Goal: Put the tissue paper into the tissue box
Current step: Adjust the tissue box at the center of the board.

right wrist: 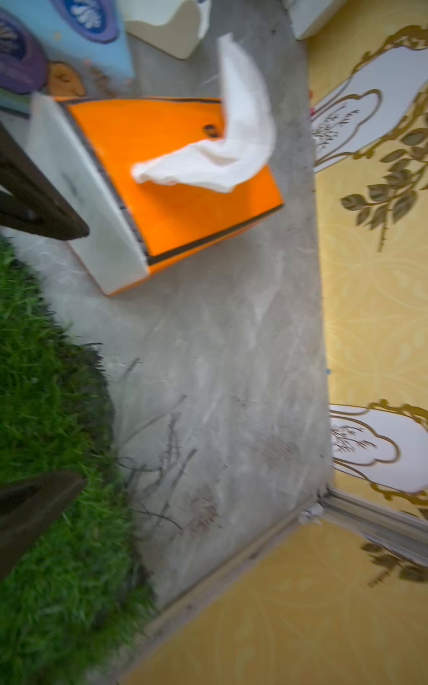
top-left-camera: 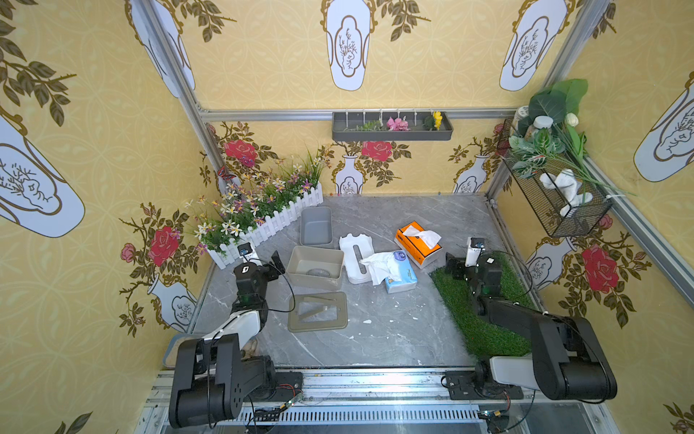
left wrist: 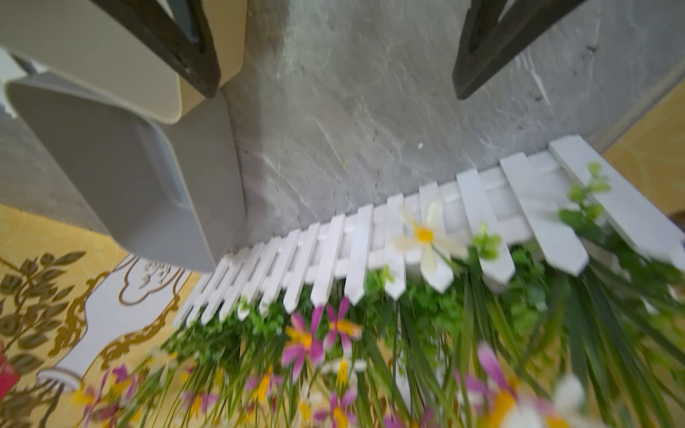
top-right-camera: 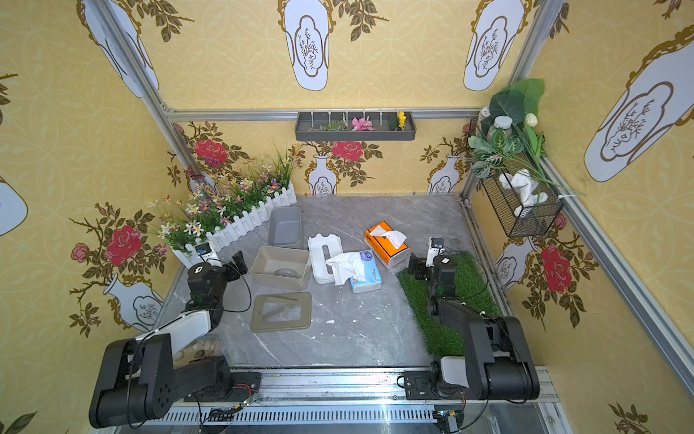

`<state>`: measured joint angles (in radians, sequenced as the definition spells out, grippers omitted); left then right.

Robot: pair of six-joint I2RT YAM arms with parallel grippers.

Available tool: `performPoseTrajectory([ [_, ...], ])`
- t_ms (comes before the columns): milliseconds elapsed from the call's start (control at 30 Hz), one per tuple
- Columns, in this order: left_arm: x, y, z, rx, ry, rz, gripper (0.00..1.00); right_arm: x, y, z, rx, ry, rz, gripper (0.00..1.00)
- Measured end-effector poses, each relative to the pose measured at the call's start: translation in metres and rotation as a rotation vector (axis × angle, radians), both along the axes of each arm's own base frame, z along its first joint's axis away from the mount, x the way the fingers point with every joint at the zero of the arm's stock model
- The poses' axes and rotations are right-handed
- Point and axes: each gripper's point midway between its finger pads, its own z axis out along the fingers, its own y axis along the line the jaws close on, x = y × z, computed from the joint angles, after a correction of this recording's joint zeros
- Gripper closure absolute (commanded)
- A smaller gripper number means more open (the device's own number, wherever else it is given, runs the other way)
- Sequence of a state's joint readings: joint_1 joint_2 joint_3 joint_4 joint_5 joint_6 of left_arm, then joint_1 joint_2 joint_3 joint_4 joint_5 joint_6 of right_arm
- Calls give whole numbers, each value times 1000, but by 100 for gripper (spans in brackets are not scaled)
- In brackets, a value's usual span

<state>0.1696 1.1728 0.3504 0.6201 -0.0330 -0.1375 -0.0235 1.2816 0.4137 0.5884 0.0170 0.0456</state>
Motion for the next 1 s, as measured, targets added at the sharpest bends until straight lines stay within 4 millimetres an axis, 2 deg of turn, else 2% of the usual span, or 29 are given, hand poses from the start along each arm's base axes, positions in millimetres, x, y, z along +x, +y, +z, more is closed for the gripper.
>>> performPoseTrajectory([
  [67,1,5,26,-17,-17,44,0,10,3,25,7,-16,-1,3],
  [133,3,8,53,-56,-17,76,0,17,24,41,26,3,45,3],
  [200,4,6,86,-107,-30,92,0,23,73,48,13,51,158,3],
  [233,5,2,95,-131,-20,91,0,24,95,49,9,75,211,3],
  [300,7,-8,107,-192,29,81,0,26,146,47,-13,140,319,2],
  [367,8,-22,108,-245,101,68,0,25,196,40,-44,208,417,1],
  [433,7,-47,100,-288,202,32,0,15,246,28,-82,281,518,0],
  [533,-6,-81,74,-353,353,0,1,-8,298,15,-116,339,640,0],
  [700,-38,-93,27,-466,540,93,4,-43,330,-3,-115,401,779,7],
  [800,-51,-94,8,-519,604,154,4,-73,357,-12,-135,422,915,10],
  [933,-51,-99,-13,-569,678,201,5,-125,395,-30,-174,461,1136,18],
  [1000,-48,-103,-23,-594,714,219,5,-138,402,-45,-194,490,1186,23],
])
